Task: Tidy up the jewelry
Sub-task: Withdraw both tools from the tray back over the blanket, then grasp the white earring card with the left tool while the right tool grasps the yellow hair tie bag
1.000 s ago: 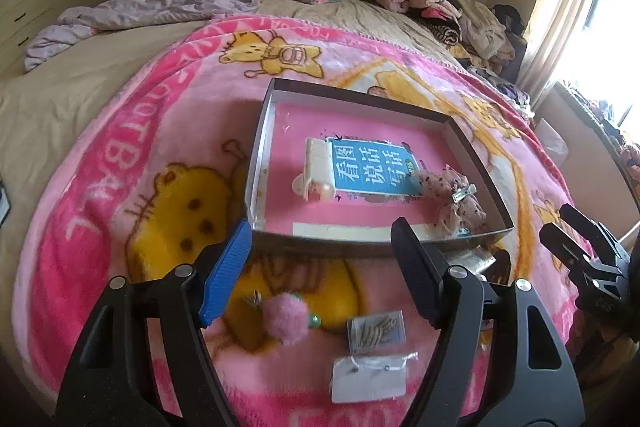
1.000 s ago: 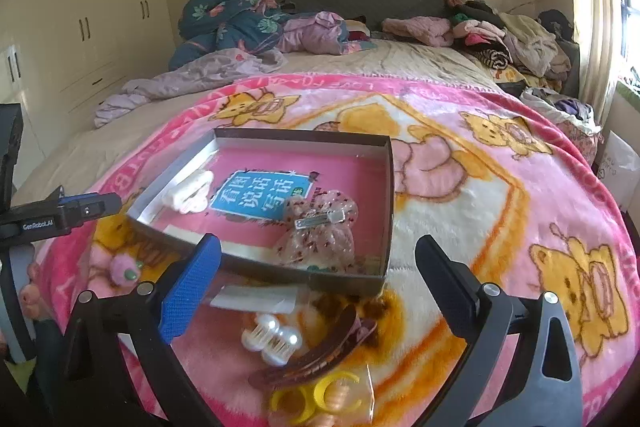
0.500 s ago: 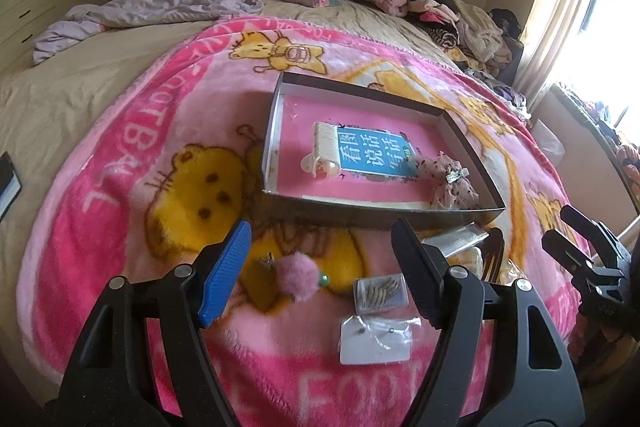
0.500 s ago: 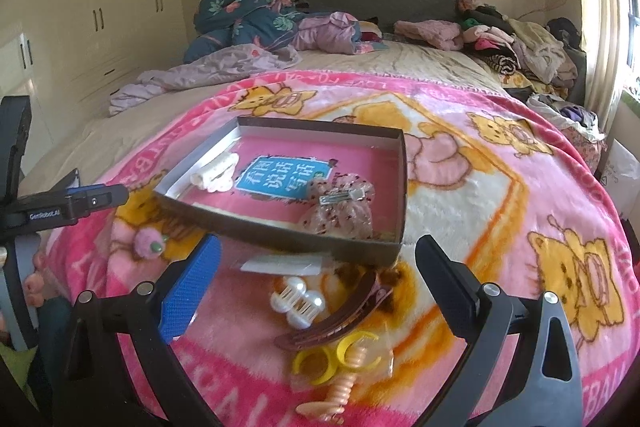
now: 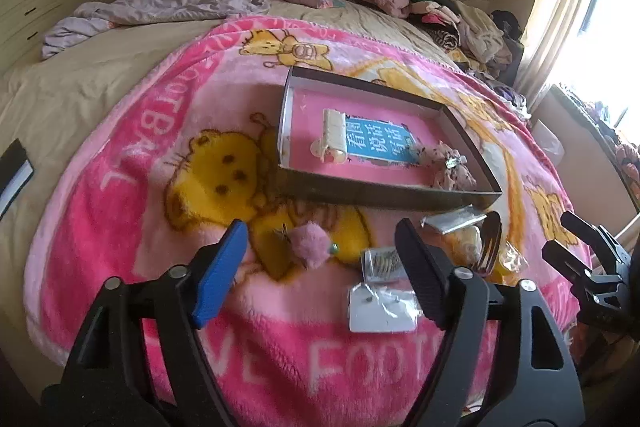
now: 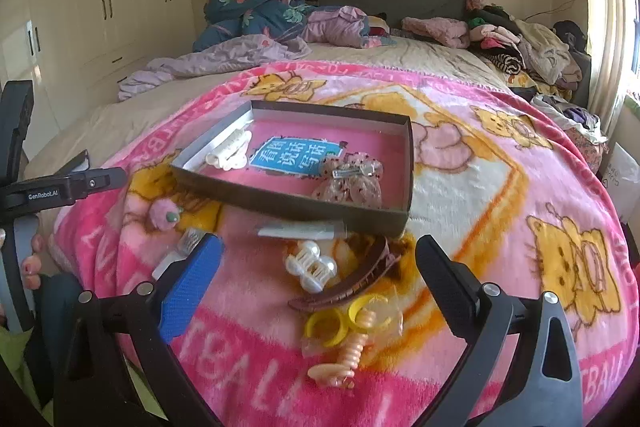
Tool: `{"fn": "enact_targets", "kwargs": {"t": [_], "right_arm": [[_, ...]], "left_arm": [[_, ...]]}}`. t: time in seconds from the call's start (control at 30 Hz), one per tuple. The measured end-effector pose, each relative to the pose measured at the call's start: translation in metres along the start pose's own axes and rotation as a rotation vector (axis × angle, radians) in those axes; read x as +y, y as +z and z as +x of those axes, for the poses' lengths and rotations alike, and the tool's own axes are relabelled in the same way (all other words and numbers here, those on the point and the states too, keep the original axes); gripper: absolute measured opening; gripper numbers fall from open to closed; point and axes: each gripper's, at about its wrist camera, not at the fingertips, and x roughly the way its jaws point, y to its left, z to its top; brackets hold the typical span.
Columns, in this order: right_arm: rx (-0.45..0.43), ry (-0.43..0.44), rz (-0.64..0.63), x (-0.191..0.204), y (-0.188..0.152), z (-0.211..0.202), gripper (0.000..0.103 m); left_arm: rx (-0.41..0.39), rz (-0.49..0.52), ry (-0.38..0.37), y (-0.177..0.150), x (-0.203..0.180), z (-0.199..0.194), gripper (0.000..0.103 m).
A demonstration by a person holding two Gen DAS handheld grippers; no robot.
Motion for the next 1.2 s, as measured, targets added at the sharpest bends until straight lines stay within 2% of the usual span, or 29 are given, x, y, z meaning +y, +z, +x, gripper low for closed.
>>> {"fn": "enact_targets", "kwargs": {"t": [0.6,1.2], "right_arm": [[0.066,-0.020,0.027,-0.015,-0.037,-0.006,0.095],[0.109,-0.034,0.075,-0.038,-0.061,0.004,0.095]], "left_arm": [[0.057,0.056,-0.005,-0.037,-0.021,0.005,0.072],[0.129,0.114,0.000,-0.060,-0.048,0.028,0.076]]}}
